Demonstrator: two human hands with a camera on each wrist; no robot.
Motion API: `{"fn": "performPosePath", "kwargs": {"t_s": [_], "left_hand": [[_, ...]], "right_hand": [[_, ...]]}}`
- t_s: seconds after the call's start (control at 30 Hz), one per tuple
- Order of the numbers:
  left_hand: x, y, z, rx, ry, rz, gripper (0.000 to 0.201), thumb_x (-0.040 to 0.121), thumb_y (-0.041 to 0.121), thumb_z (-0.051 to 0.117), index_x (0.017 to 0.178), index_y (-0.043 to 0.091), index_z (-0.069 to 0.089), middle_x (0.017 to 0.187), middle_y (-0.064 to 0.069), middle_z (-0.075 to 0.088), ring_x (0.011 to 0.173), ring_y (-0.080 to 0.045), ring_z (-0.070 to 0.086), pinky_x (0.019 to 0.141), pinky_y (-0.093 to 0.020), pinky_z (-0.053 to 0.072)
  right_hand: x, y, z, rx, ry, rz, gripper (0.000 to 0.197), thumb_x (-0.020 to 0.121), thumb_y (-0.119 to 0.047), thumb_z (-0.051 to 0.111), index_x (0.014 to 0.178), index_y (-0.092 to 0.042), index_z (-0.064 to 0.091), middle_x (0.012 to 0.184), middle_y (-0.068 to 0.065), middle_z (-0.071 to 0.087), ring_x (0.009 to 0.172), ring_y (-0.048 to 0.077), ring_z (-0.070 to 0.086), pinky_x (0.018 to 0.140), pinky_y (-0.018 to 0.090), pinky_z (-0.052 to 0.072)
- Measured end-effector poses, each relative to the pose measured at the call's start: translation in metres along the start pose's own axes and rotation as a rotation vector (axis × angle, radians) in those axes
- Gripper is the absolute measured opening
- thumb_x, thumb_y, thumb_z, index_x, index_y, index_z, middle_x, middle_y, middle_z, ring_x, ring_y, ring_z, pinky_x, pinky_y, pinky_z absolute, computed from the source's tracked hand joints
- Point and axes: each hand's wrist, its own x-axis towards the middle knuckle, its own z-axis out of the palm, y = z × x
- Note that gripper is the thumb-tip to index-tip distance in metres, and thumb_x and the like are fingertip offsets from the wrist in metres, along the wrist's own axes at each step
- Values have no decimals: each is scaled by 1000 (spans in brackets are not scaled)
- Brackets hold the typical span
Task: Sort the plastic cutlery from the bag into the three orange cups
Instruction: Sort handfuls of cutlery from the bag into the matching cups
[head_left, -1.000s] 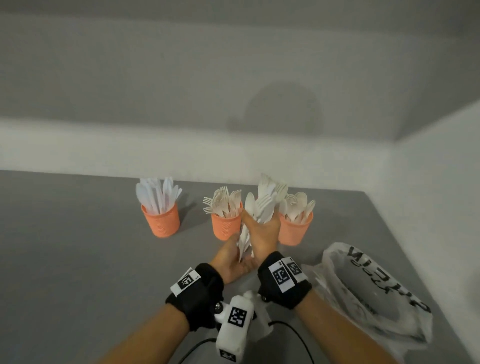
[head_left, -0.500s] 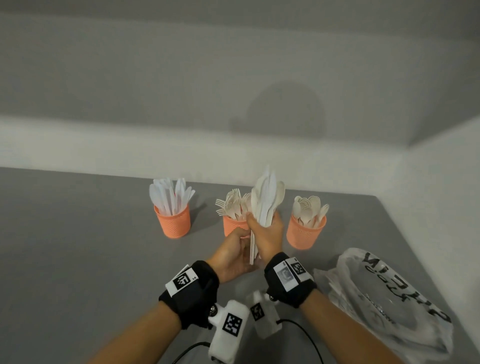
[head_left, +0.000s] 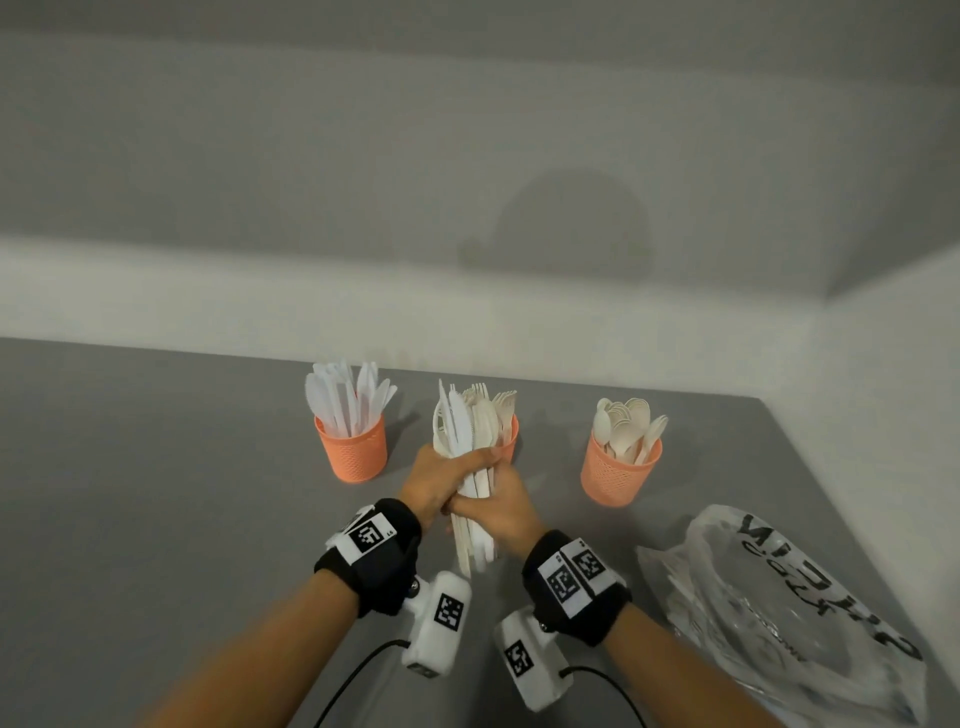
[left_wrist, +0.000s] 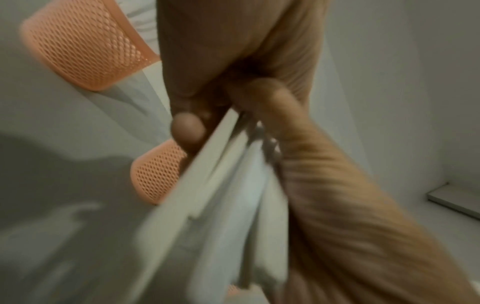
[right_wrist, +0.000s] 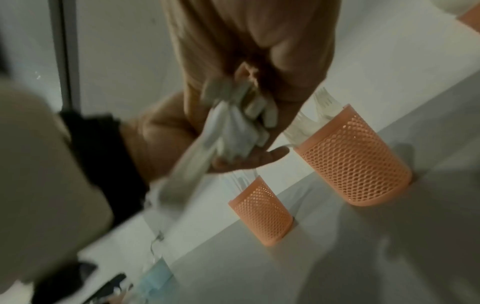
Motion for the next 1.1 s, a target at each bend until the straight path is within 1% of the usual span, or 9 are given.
{"fn": "performPosePath", "kwargs": {"t_s": [0.13,0.23,0.3,0.53,0.67,0.83,0.93,1.03,1.1], "left_hand": [[2,1,-6,-52,-44,7,33,80,12,68,110,-2,62,97,-18,70,89,-29,68,79,-37,55],[0,5,-3,-130,-130,-17,36,76,18,72,105,-1,63,85,-14,67,80,-26,65,74,-34,55],[2,6,-2,-144,-164,-25,35,78,20,71,105,-1,63,84,-12,66,79,-24,64,76,-34,55],[3,18,-9,16,-234,15,41,84,37,59,99,-1,64,77,-8,69,70,-18,66,63,-24,55],[8,23,-12,103,-102,43,44,89,43,54,105,3,63,90,-12,71,78,-20,69,65,-24,54],[17,25,-18,74,346,292,17,90,18,59,103,8,54,87,-1,57,78,-15,55,58,-16,47],[17,26,-18,138,321,327,11,89,13,59,97,5,59,78,1,57,69,-13,52,53,-12,45],[17,23,-11,217,238,327,20,86,15,63,96,-2,61,74,-3,58,53,-3,54,45,-9,42],[18,19,-6,265,244,322,22,84,19,67,94,1,61,72,-5,59,45,1,54,44,-9,41]], "right_hand": [[4,-9,-10,190,-199,227,47,81,-4,67,125,-9,52,110,12,67,98,17,66,80,24,56],[1,-16,-13,300,-365,418,19,86,-17,59,102,-8,63,75,6,72,68,14,69,63,25,57],[2,-19,-13,309,-407,460,22,77,-25,55,85,-6,63,60,6,69,56,15,66,59,26,56],[10,-9,-5,404,-409,439,20,78,-20,53,74,-2,61,61,5,68,65,18,70,67,29,58],[12,-11,-10,365,-352,421,18,94,-8,44,91,-8,62,71,0,73,64,14,71,55,25,56],[18,-2,-14,376,-129,324,37,90,-2,51,125,-15,51,69,2,63,52,15,61,52,27,53],[21,3,-12,379,-99,330,44,87,1,53,128,-14,47,62,6,53,46,15,57,52,29,54],[24,3,-7,308,-40,298,77,71,1,60,141,-8,29,79,10,52,49,16,64,51,26,55],[25,0,-5,253,-28,260,73,75,10,56,140,-7,28,85,11,52,48,14,64,48,24,53]]}}
